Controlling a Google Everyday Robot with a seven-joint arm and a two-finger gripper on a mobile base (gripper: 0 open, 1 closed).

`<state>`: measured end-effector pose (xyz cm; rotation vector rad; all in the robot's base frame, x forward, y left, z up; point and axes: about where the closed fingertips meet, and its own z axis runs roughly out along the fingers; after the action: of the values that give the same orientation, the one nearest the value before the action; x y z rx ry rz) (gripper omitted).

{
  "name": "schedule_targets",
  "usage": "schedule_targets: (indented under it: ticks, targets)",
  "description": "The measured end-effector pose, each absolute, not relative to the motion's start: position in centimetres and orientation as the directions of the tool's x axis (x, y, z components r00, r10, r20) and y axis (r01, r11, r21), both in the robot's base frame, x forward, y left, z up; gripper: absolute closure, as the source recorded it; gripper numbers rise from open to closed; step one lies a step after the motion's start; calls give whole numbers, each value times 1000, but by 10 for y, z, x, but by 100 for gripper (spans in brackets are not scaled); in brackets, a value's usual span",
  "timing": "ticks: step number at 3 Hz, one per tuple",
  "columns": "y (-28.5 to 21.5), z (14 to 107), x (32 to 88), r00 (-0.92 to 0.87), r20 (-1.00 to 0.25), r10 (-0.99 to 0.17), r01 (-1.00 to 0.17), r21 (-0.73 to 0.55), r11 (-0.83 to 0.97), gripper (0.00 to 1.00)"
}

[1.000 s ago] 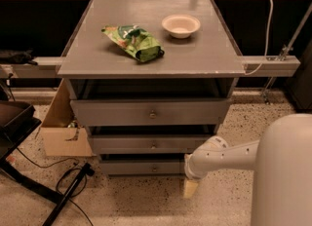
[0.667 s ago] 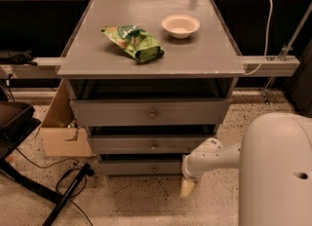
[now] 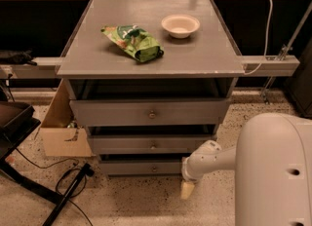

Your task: Open bottom drawer

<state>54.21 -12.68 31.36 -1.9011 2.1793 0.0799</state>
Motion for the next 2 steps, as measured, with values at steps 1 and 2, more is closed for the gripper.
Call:
schedule_targets:
  ticks: [1, 2]
  targets:
    - [-126, 281, 544, -90, -207, -974, -986, -121, 116, 0]
    - [-127, 245, 549, -50, -222, -974, -987, -139, 82, 0]
